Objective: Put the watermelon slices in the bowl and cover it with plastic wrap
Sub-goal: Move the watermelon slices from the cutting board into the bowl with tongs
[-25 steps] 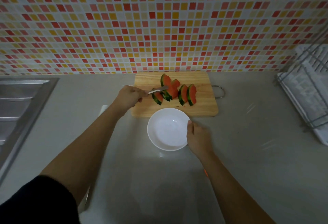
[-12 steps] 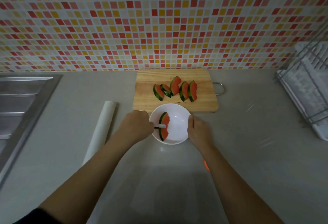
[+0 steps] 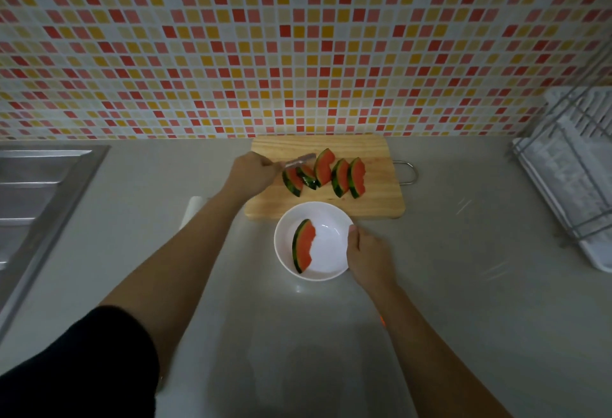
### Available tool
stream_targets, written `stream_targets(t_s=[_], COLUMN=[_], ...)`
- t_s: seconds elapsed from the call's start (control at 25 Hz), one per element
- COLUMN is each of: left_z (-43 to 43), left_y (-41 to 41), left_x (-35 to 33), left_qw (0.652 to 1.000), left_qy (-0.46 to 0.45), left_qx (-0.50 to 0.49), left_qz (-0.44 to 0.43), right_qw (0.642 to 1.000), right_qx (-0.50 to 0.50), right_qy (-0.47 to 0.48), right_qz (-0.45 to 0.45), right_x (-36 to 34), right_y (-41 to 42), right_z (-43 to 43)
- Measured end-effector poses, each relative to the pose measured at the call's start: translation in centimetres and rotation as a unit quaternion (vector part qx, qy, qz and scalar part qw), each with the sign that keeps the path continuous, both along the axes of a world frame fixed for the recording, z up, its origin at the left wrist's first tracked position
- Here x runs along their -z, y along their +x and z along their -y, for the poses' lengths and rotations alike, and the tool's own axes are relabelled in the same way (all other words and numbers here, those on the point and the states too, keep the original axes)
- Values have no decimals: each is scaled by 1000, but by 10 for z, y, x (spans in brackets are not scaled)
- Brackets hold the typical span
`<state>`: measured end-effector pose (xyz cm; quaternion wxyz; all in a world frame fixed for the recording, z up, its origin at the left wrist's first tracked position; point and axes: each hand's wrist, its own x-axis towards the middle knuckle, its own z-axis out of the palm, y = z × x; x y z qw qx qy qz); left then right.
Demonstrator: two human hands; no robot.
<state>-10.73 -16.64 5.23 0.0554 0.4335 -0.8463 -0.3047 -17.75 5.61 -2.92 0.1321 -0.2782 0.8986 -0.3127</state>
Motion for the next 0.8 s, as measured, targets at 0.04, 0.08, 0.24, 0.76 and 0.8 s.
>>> stream_targets(t_s=[0.04,0.08,0.24,0.76,0.8], left_z=[6,12,33,38,36], left_y=[-10,-19,-51,-61,-60], left_x=[8,15,25,21,21], left_qw=[1000,1000,998,979,983], left_qy=[-2,2,22,201,180], left_qx=[4,5,34,25,38], left_qz=[-2,-1,56,-6,14], right_qw=[1000,1000,1000,1000,1000], right_qx=[0,1,2,-1,-3], right_qy=[4,6,4,6,6], right_qz=[-5,-7,8,8,7], right_x=[0,0,3,2,2], right_y=[0,0,-1,-1,-1], right_z=[0,1,1,3,3])
